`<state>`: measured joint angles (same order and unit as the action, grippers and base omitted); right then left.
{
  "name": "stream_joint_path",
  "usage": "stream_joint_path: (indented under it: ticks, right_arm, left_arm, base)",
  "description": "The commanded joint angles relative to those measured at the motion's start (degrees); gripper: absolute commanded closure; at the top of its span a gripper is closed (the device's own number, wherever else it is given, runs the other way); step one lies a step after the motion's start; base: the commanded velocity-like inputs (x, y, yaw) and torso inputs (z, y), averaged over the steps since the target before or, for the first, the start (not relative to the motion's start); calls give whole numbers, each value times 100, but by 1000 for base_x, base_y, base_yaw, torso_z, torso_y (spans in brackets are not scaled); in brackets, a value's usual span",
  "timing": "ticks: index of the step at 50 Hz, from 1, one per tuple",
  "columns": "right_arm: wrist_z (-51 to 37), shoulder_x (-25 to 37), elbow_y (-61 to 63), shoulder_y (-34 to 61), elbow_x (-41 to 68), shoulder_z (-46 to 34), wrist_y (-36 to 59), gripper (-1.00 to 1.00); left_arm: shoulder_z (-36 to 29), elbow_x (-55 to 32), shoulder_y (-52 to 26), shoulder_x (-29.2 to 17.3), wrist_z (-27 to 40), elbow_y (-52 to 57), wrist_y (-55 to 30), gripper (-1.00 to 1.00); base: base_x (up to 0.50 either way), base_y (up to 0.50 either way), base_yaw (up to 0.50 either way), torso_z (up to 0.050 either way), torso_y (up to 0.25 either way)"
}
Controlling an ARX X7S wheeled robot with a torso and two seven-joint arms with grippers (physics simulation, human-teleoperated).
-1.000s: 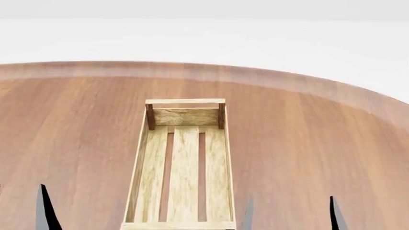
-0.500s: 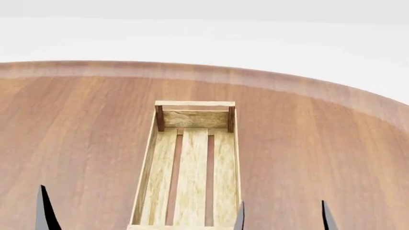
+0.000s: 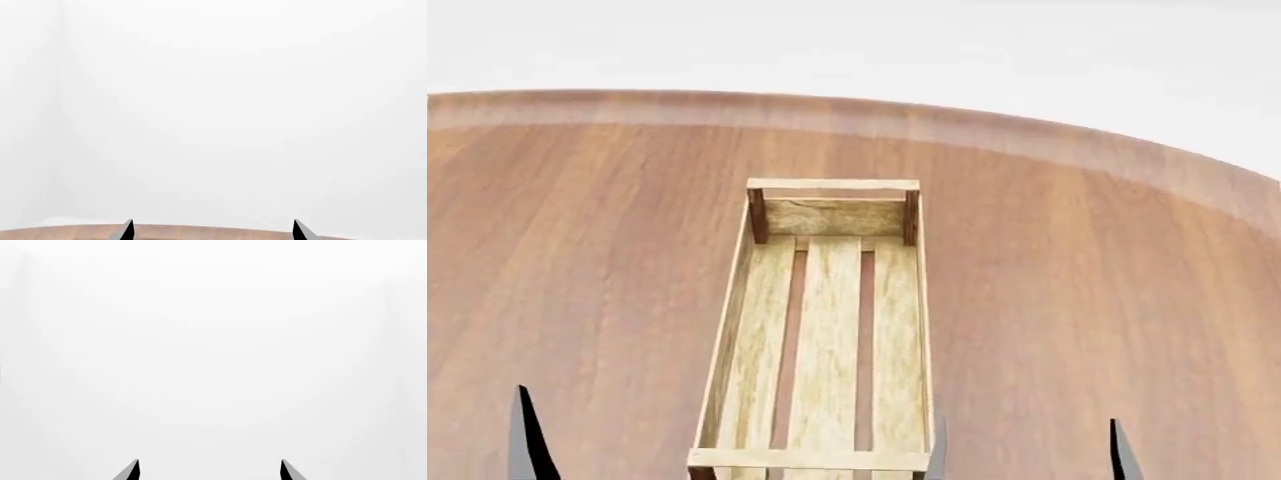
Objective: Stack the right bowl on the left bowl and place them in the tray.
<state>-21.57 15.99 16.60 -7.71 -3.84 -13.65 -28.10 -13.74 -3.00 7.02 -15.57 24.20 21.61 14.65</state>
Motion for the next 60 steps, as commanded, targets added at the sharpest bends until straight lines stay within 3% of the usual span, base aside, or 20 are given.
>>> stream_joint_path:
  ticks: [1, 29, 45, 51, 55, 60]
  right_arm:
    - [90, -82, 22, -11, -86, 104, 3, -100]
    - [6, -38, -31, 10, -102, 32, -22, -100]
    - [-29, -3, -8, 5, -78, 0, 9, -100]
    - [-55, 16, 23, 20, -59, 23, 48, -100]
    - [-69, 40, 43, 23, -28, 44, 53, -100]
    - [-93, 33, 39, 29, -58, 30, 68, -100]
  left_arm:
    - [109, 152, -8, 90, -66, 1, -106, -100]
    - [68, 140, -17, 37, 26, -11, -48, -100]
    - [40, 83, -16, -6, 52, 34, -119, -100]
    - [171, 60, -111, -55, 156, 273, -801, -100]
    - [331, -511, -303, -156, 45, 369, -1575, -100]
    - [410, -294, -272, -446, 70, 562, -2010, -100]
  base:
    - [0, 0, 0, 0, -250]
    - [0, 0, 0, 0, -250]
    - [0, 0, 0, 0, 0]
    - [0, 0, 0, 0, 0]
    - [0, 0, 0, 0, 0]
    - [0, 0, 0, 0, 0]
